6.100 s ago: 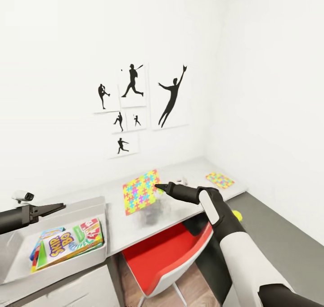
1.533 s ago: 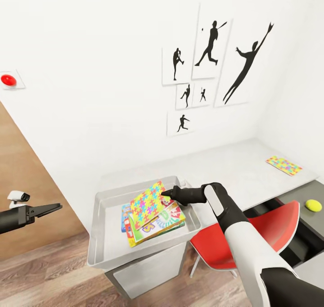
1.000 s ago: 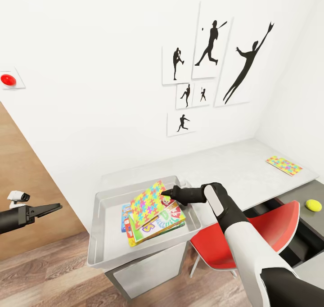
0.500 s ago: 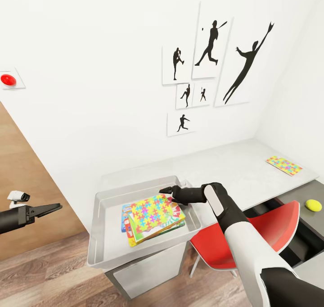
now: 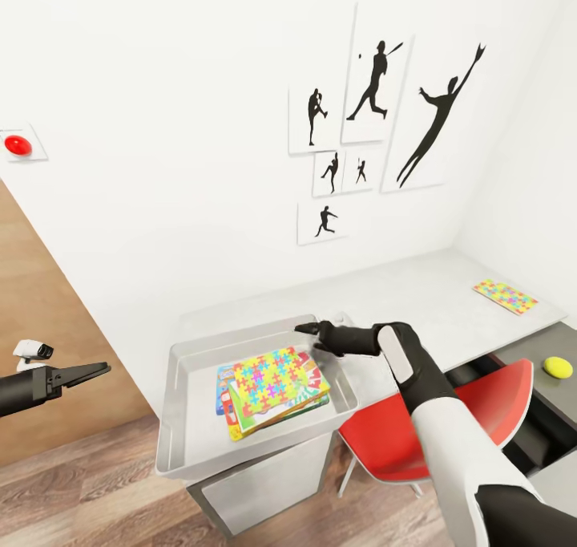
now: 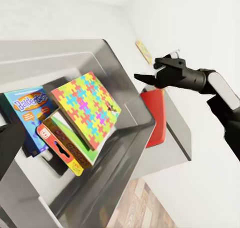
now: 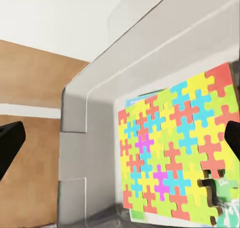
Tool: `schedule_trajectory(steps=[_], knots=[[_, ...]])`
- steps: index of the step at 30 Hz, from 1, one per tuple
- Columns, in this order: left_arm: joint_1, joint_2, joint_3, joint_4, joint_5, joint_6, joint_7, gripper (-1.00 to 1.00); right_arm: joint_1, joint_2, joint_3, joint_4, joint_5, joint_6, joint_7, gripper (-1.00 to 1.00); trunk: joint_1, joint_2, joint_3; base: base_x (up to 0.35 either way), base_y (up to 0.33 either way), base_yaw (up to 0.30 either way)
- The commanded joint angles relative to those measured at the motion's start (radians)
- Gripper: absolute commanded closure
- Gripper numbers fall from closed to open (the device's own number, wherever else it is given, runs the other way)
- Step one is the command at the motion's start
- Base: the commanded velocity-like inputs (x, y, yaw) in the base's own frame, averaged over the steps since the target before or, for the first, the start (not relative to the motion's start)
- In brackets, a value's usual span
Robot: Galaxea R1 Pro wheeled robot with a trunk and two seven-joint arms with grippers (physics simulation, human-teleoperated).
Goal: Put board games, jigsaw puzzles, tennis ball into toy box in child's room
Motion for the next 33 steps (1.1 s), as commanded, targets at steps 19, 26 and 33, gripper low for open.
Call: schedule_trajectory(steps=[19, 26, 33], knots=[[-0.001, 0.000, 0.000, 0.000, -0.001, 0.011, -0.004, -1.00, 0.078, -0.132, -0.084, -0.189, 0.009, -0.082, 0.461, -1.00, 0.001, -0.002, 0.028, 0.000, 0.000, -0.053], [-0.001, 0.000, 0.000, 0.000, -0.001, 0.010, -0.004, -1.00, 0.146, -0.191, -0.102, -0.183, 0.009, -0.167, 0.604, -1.00, 0.001, -0.002, 0.040, 0.000, 0.000, -0.067], [-0.001, 0.000, 0.000, 0.000, -0.001, 0.011, -0.004, -1.00, 0.253, -0.224, -0.192, -0.136, 0.007, -0.301, 0.687, -1.00, 0.001, -0.002, 0.051, 0.000, 0.000, -0.070]])
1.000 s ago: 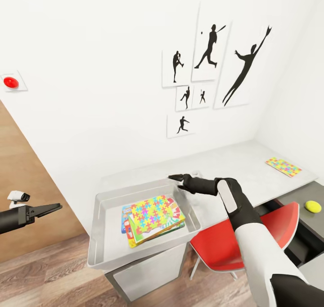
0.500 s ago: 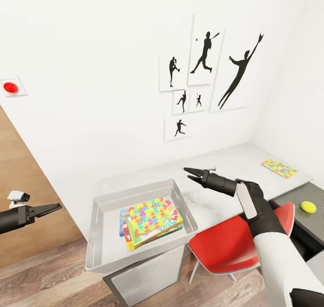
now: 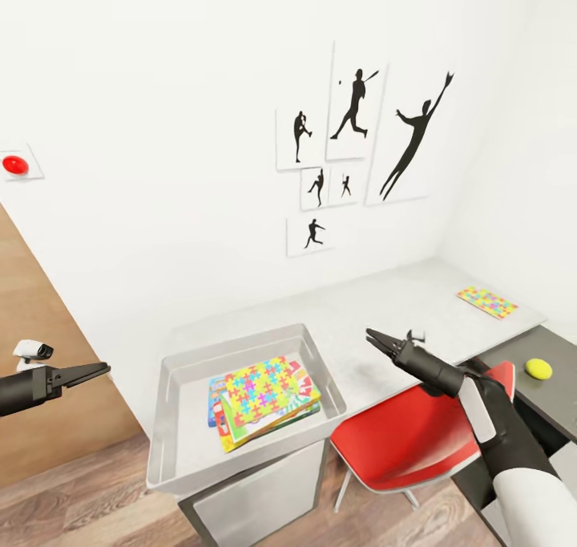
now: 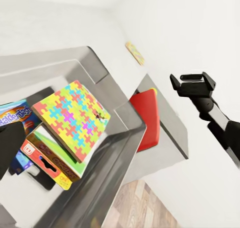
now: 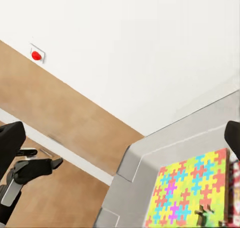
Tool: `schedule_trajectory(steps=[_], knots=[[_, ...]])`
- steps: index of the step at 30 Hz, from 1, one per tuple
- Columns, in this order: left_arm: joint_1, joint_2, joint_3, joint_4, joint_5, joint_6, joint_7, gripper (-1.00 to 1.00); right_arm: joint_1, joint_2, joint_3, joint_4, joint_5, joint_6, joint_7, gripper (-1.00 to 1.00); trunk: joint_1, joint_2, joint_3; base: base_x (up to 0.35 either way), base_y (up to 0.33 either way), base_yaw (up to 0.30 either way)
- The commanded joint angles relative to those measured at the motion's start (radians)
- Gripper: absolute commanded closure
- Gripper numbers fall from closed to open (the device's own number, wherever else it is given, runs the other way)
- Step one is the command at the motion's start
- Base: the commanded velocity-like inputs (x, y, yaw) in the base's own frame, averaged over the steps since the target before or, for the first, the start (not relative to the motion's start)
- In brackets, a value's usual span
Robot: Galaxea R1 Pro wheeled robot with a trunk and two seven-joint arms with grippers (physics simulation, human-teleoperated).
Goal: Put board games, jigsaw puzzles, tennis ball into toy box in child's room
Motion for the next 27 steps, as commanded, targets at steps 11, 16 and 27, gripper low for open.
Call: schedule_trajectory(steps=[11, 16, 27], knots=[[-0.001, 0.000, 0.000, 0.000, -0.001, 0.010, -0.004, -1.00, 0.079, -0.004, -0.089, 0.059, 0.002, -0.156, 0.108, -1.00, 0.001, -0.002, 0.014, 0.000, 0.000, -0.057], [-0.001, 0.000, 0.000, 0.000, -0.001, 0.010, -0.004, -1.00, 0.087, -0.002, -0.097, 0.067, 0.008, -0.188, 0.126, -1.00, 0.001, -0.002, 0.016, 0.000, 0.000, -0.013], [-0.001, -0.001, -0.002, -0.002, -0.001, 0.011, -0.004, -1.00, 0.104, 0.007, -0.098, 0.064, 0.013, -0.206, 0.127, -1.00, 0.001, -0.002, 0.017, 0.000, 0.000, -0.002]])
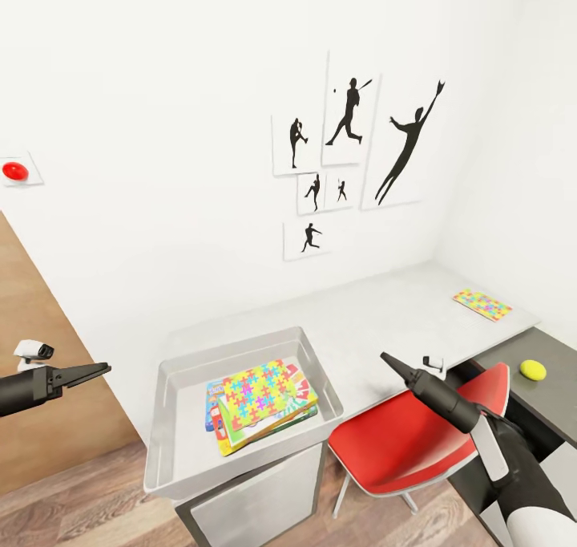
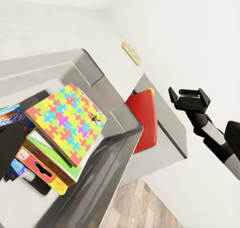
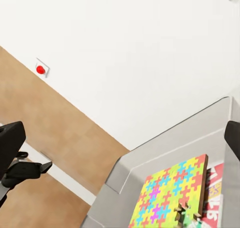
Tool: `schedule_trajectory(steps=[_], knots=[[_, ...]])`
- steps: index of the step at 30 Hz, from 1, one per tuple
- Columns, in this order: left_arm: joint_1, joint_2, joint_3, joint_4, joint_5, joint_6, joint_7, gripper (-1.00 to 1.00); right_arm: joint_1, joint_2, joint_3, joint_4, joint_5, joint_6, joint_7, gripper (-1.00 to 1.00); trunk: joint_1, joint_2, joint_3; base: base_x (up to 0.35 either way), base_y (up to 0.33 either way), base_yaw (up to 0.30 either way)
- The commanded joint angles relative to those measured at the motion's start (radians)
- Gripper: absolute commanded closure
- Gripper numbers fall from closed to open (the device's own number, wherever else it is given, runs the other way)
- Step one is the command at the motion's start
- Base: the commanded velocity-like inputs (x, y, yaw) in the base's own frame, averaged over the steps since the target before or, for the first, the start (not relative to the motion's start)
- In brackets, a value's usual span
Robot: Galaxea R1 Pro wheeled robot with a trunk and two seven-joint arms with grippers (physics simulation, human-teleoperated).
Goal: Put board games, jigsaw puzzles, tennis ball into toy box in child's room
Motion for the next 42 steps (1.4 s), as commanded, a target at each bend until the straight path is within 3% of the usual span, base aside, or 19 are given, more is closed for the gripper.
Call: schedule_trajectory(steps=[1, 33, 42], knots=[[-0.001, 0.000, 0.000, 0.000, -0.001, 0.011, -0.004, -1.00, -0.001, 0.000, 0.000, 0.001, -0.004, 0.009, 0.002, -1.00, 0.001, -0.002, -0.002, 0.000, 0.000, 0.000], [-0.001, 0.000, 0.000, 0.000, -0.001, 0.010, -0.004, -1.00, 0.001, 0.000, -0.001, 0.005, -0.003, -0.019, 0.001, -1.00, 0.001, -0.002, -0.002, 0.000, 0.000, -0.001], [-0.001, 0.000, 0.000, 0.000, -0.001, 0.011, -0.004, -1.00, 0.001, 0.000, 0.000, 0.005, -0.003, -0.019, 0.000, -1.00, 0.001, -0.002, 0.005, 0.000, 0.000, -0.119]])
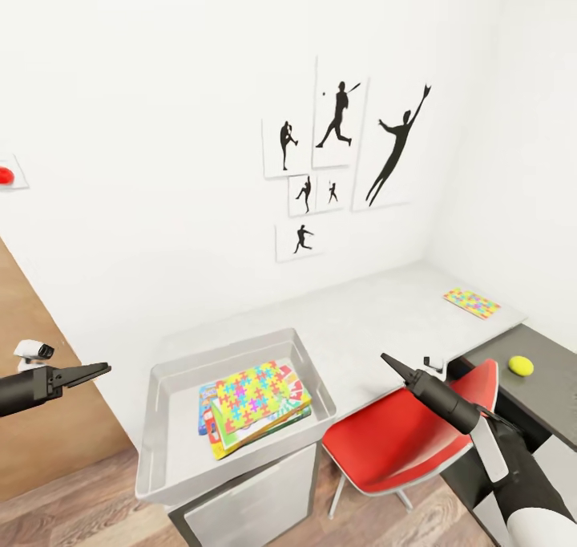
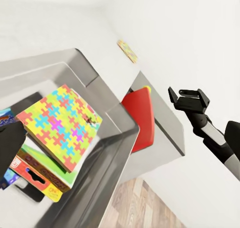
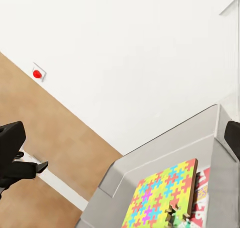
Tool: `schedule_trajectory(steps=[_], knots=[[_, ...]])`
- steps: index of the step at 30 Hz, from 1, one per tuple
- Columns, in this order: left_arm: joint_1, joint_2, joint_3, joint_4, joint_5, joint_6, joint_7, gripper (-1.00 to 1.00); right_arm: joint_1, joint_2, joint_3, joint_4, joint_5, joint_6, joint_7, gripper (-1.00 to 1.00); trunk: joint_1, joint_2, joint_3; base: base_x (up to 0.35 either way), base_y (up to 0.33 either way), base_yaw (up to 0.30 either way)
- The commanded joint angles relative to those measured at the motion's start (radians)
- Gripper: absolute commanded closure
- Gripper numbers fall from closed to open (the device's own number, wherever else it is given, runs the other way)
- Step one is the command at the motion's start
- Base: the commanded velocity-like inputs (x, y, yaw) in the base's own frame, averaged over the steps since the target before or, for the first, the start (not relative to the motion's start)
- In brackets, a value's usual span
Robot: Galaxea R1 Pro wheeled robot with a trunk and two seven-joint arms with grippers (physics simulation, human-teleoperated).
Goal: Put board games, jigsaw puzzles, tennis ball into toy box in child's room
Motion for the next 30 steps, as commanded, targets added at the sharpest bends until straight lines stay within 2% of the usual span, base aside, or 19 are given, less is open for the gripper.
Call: schedule_trajectory(steps=[1, 24, 30], knots=[[-0.001, 0.000, 0.000, 0.000, -0.001, 0.011, -0.004, -1.00, -0.001, 0.000, 0.000, 0.000, -0.004, 0.010, 0.002, -1.00, 0.001, -0.002, -0.001, 0.000, 0.000, -0.173], [-0.001, 0.001, 0.002, 0.000, 0.001, 0.014, -0.004, -1.00, -0.001, 0.001, 0.004, 0.000, -0.003, 0.010, 0.001, -1.00, 0.001, -0.002, 0.026, 0.000, -0.047, -0.189], [-0.001, 0.005, 0.018, 0.000, 0.002, 0.017, -0.004, -1.00, -0.001, 0.001, 0.004, 0.000, -0.003, 0.010, 0.001, -1.00, 0.001, -0.002, 0.033, 0.000, -0.003, -0.196]])
